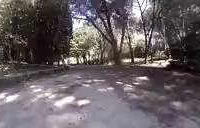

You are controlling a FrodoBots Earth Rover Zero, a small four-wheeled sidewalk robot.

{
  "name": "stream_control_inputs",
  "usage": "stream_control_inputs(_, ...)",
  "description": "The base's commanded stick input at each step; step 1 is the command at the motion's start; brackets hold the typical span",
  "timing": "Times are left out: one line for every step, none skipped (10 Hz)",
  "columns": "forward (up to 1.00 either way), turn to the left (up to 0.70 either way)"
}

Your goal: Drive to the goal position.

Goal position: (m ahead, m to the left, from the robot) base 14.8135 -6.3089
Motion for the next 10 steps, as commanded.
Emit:
stream_control_inputs(0.85, 0.17)
stream_control_inputs(0.85, 0.26)
stream_control_inputs(0.85, 0.34)
stream_control_inputs(0.85, 0.26)
stream_control_inputs(0.85, 0.09)
stream_control_inputs(0.85, 0.00)
stream_control_inputs(0.85, 0.00)
stream_control_inputs(0.85, 0.00)
stream_control_inputs(0.85, 0.00)
stream_control_inputs(0.85, 0.00)
